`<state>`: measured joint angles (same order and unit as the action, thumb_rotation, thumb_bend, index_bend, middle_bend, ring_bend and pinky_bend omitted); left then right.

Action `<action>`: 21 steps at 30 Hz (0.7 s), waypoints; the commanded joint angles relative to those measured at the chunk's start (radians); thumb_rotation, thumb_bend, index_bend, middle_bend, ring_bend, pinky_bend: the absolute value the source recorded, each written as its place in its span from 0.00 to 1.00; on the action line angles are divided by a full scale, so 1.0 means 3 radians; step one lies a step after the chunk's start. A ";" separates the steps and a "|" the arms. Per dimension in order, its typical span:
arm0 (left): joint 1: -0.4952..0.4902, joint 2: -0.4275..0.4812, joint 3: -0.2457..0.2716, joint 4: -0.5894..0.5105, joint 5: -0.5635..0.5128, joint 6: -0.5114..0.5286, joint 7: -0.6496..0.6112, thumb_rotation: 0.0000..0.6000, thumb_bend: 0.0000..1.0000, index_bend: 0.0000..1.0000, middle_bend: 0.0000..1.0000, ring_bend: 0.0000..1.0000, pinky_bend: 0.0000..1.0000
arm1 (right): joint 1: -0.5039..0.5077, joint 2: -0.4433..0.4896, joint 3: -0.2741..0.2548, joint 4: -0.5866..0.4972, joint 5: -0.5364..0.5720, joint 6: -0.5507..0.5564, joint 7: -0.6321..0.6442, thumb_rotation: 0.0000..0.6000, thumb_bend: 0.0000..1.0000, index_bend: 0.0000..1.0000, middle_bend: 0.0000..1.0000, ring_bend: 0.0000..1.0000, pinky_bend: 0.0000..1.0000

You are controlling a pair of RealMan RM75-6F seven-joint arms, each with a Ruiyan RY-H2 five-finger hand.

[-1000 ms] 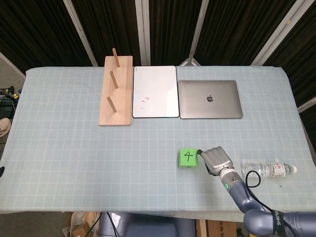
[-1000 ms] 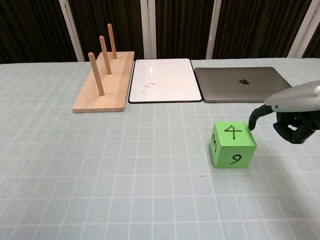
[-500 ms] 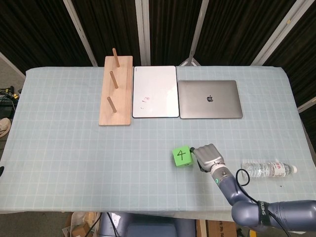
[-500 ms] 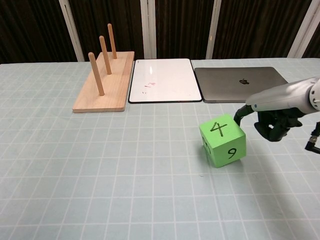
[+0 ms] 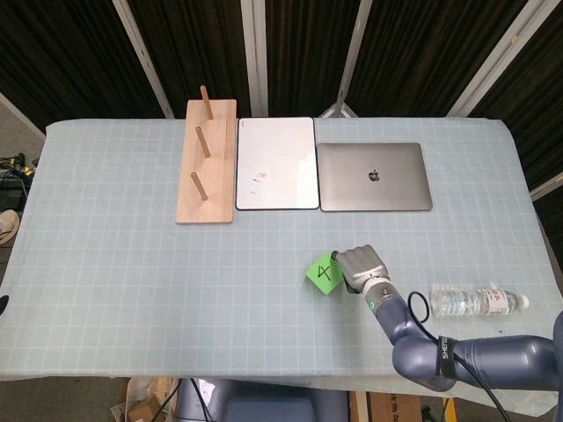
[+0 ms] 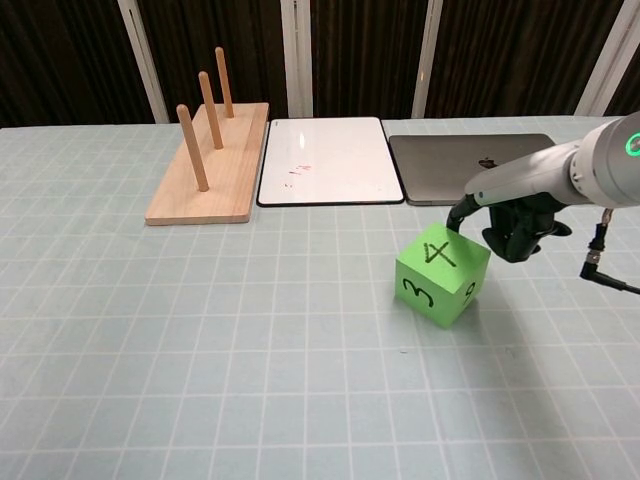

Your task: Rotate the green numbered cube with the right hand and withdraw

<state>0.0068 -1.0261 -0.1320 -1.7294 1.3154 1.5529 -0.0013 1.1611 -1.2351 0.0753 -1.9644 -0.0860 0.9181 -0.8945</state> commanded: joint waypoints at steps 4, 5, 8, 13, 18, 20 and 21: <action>-0.0001 -0.0007 0.0000 -0.0005 -0.0006 0.0002 0.0020 1.00 0.31 0.11 0.00 0.00 0.00 | 0.0196 -0.0125 0.0001 0.0129 0.0153 -0.0120 -0.0006 1.00 0.84 0.22 0.84 0.87 0.76; -0.0002 -0.0008 0.0000 -0.0005 -0.0005 0.0001 0.0022 1.00 0.31 0.11 0.00 0.00 0.00 | 0.0237 -0.0164 0.0007 0.0151 0.0179 -0.0122 -0.0010 1.00 0.84 0.22 0.84 0.87 0.76; -0.0005 -0.0009 -0.0002 -0.0002 -0.0008 -0.0001 0.0022 1.00 0.31 0.11 0.00 0.00 0.00 | 0.0356 -0.0263 0.0020 0.0211 0.0272 -0.0107 -0.0038 1.00 0.84 0.22 0.84 0.87 0.76; -0.0016 -0.0005 -0.0015 0.0011 -0.0034 -0.0026 0.0005 1.00 0.31 0.11 0.00 0.00 0.00 | 0.0541 -0.0411 0.0072 0.0301 0.0441 -0.0043 -0.0063 1.00 0.84 0.22 0.84 0.87 0.76; -0.0021 0.0004 -0.0019 0.0017 -0.0041 -0.0040 -0.0016 1.00 0.31 0.11 0.00 0.00 0.00 | 0.0640 -0.0476 0.0070 0.0277 0.0491 0.0024 -0.0084 1.00 0.84 0.21 0.84 0.87 0.76; -0.0018 0.0008 -0.0020 0.0018 -0.0039 -0.0036 -0.0028 1.00 0.31 0.11 0.00 0.00 0.00 | 0.0667 -0.0491 0.0062 0.0253 0.0498 0.0058 -0.0092 1.00 0.84 0.21 0.84 0.87 0.76; -0.0017 0.0009 -0.0021 0.0018 -0.0039 -0.0034 -0.0033 1.00 0.31 0.11 0.00 0.00 0.00 | 0.0683 -0.0499 0.0058 0.0238 0.0502 0.0076 -0.0098 1.00 0.84 0.21 0.84 0.87 0.76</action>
<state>0.0015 -1.0235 -0.1382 -1.7240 1.3036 1.5425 -0.0111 1.3633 -1.3825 0.0939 -1.8900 0.0631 0.9380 -0.9222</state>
